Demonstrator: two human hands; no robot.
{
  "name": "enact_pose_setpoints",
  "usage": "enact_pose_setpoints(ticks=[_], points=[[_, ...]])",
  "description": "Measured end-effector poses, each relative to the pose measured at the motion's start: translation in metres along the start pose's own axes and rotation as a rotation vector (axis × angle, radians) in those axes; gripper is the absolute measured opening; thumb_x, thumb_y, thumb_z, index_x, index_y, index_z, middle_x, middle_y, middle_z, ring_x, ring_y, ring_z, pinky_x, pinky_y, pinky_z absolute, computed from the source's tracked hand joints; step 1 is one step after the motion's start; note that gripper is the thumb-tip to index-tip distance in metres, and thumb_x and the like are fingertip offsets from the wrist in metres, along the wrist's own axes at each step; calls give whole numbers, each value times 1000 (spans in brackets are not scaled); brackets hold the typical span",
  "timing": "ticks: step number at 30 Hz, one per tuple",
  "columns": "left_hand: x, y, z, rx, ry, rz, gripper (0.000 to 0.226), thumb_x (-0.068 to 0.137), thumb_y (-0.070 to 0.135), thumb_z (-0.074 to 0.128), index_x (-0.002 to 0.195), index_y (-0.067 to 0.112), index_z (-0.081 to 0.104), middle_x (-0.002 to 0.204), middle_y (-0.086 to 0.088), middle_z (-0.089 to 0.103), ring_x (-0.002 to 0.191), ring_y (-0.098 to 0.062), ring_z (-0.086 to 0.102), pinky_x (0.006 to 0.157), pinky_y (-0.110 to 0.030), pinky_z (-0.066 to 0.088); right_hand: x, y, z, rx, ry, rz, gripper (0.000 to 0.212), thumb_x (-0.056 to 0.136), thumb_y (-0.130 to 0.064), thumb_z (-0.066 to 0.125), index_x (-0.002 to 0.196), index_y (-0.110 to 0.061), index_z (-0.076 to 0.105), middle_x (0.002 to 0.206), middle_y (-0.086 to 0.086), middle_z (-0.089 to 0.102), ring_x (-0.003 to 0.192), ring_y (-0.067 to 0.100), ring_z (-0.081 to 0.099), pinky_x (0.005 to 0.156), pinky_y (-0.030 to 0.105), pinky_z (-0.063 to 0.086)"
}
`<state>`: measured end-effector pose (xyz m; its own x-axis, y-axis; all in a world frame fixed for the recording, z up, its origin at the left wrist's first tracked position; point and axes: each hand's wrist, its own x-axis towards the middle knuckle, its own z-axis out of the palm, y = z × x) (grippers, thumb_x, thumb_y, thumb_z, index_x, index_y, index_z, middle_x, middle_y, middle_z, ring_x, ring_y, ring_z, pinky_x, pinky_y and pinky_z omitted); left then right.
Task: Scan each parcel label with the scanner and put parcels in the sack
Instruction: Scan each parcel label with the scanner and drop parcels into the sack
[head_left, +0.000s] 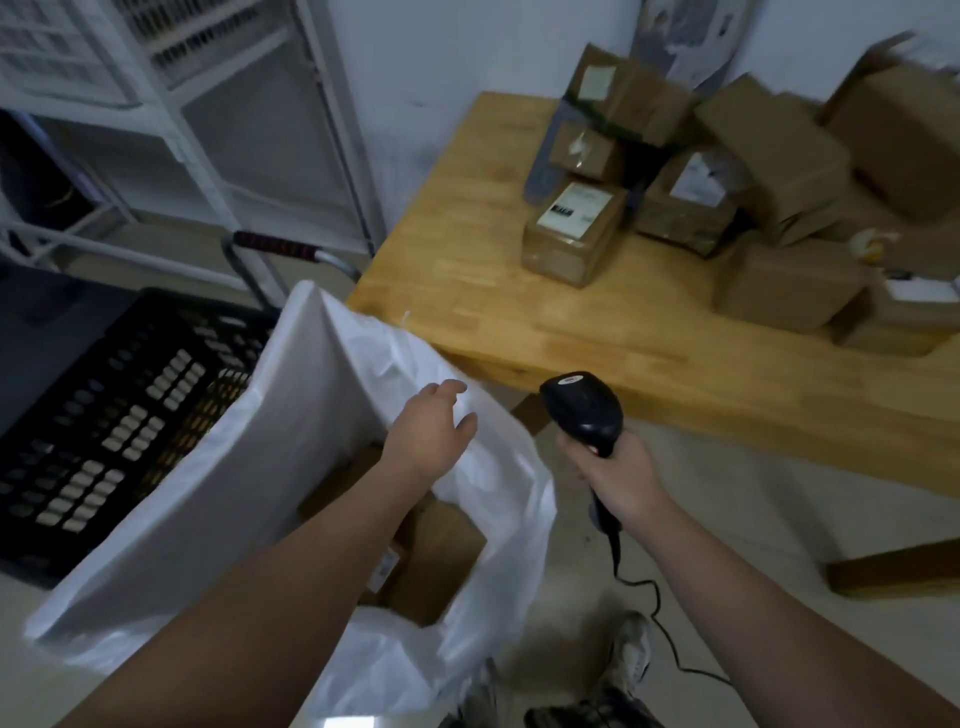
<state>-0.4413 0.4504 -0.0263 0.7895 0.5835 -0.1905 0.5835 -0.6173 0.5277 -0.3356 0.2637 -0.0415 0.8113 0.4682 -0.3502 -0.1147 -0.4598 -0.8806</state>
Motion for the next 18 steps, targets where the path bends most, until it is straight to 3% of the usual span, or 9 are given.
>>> enact_pose_setpoints(ticks=[3, 6, 8, 14, 18], points=[[17, 39, 5, -26, 22, 44, 46, 97, 28, 54, 139, 13, 46, 131, -7, 54, 117, -23, 54, 93, -34, 46, 13, -6, -39, 23, 36, -17, 42, 86, -24, 71, 86, 16, 61, 67, 17, 54, 65, 26, 55, 65, 31, 37], [39, 85, 12, -45, 47, 74, 48, 97, 27, 54, 142, 15, 43, 133, -6, 53, 117, -23, 54, 92, -36, 48, 31, -15, -85, 33, 63, -51, 30, 88, -25, 69, 78, 3, 61, 66, 14, 54, 66, 24, 54, 63, 31, 38], [54, 116, 20, -58, 73, 93, 48, 97, 28, 54, 142, 16, 43, 134, -6, 52, 118, -21, 53, 89, -31, 46, 45, -21, -116, 38, 69, -83, 19, 89, -23, 67, 85, -5, 62, 67, 9, 57, 67, 22, 55, 60, 29, 40], [93, 196, 59, -73, 72, 121, 48, 97, 31, 53, 141, 17, 42, 135, -5, 52, 119, -18, 53, 87, -29, 45, 85, -18, -203, 78, 100, -111, 21, 90, -20, 68, 104, -5, 64, 74, 6, 59, 69, 16, 60, 57, 15, 46], [112, 224, 75, -104, 84, 95, 47, 97, 31, 53, 141, 18, 43, 133, -4, 53, 118, -17, 53, 85, -25, 42, 111, -18, -236, 64, 95, -110, 25, 88, -19, 69, 101, 2, 64, 74, 13, 60, 69, 20, 61, 69, 33, 48]])
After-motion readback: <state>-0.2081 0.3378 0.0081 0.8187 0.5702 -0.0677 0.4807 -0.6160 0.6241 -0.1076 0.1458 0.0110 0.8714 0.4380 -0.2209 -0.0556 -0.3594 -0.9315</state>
